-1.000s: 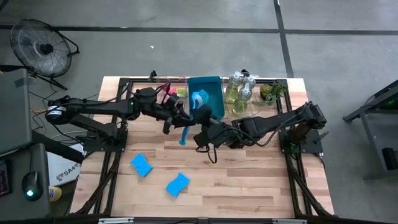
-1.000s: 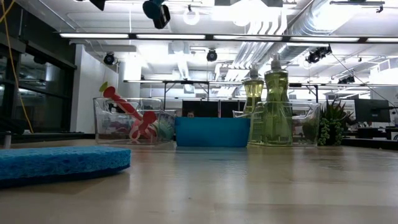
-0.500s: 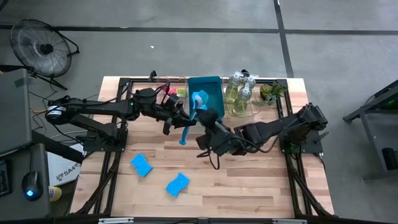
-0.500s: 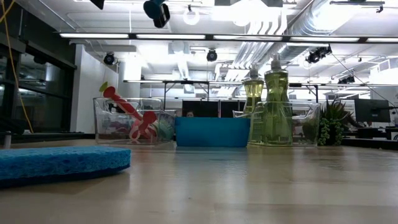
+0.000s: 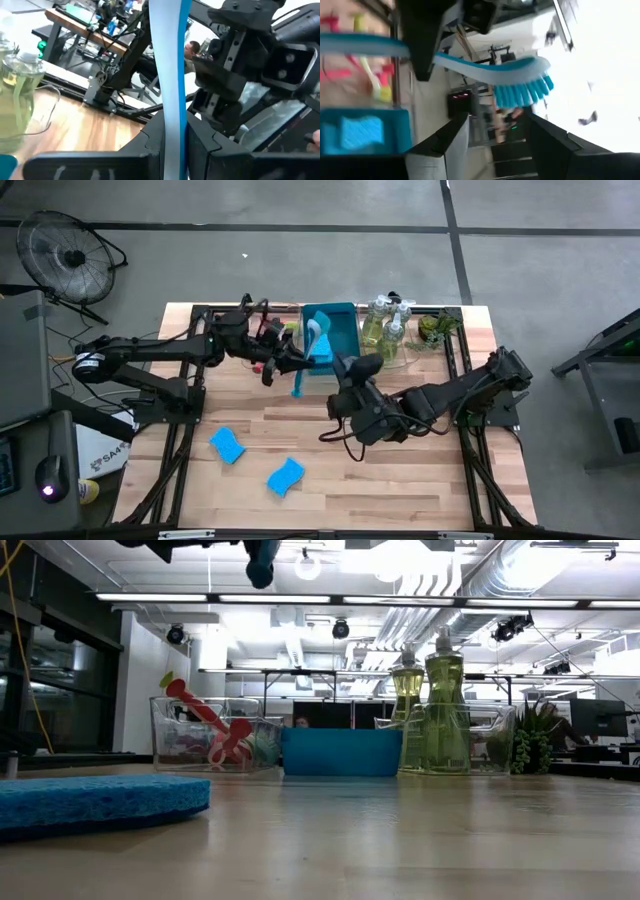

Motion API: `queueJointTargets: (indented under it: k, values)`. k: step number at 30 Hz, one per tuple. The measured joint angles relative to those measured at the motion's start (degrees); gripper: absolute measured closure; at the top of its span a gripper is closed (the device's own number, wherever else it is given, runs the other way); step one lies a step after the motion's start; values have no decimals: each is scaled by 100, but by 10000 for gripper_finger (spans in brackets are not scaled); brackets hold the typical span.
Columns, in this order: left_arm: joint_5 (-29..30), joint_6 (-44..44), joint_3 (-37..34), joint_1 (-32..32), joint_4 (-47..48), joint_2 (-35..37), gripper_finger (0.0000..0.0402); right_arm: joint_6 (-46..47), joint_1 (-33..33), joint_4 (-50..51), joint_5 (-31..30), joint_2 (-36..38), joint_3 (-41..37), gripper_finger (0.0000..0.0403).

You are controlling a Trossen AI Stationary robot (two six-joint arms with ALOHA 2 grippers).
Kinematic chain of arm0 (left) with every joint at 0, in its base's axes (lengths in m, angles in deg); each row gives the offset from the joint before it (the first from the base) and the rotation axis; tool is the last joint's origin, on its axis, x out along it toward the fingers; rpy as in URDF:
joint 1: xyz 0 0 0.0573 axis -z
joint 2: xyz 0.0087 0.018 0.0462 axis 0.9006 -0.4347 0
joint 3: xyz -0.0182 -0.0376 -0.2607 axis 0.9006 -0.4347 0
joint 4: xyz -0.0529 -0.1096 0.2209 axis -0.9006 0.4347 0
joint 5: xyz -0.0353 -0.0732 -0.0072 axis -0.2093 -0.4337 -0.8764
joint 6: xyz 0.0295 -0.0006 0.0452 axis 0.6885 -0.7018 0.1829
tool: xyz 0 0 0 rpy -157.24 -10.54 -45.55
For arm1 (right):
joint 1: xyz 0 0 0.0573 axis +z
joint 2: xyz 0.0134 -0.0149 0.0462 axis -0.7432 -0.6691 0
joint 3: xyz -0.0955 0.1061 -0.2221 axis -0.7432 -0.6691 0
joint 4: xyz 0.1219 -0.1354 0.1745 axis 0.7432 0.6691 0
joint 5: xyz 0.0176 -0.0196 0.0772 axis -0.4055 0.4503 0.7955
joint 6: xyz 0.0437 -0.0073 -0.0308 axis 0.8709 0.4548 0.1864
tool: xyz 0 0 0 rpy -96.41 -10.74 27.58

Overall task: Pick & Place Kitchen Sink Supplies
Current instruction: Put the blue dish brush into the left transparent bin

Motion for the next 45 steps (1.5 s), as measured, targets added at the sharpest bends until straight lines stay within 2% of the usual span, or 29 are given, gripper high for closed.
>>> queueJointTargets:
  k: [5,13,21,27,31,38,45]
  values:
    - [-477,203,0,-381,-91,0,361,1691,94,265,-15,103,0,221]
    - [-929,219,-4,-1055,-220,0,361,3822,157,490,80,115,0,221]
    - [-1825,199,-4,-1824,74,42,361,6133,50,1957,925,113,0,222]
    - [-2047,198,-7,-2368,521,79,361,7677,-135,3104,2009,111,0,222]
    - [-2089,305,-8,-2585,982,79,361,8226,-252,3560,2528,111,0,222]
    - [-2254,817,-9,-2864,1796,74,361,8518,-390,3744,2889,111,0,222]
    - [-2531,668,-491,-3269,1783,175,361,8581,-426,3744,3102,106,0,222]
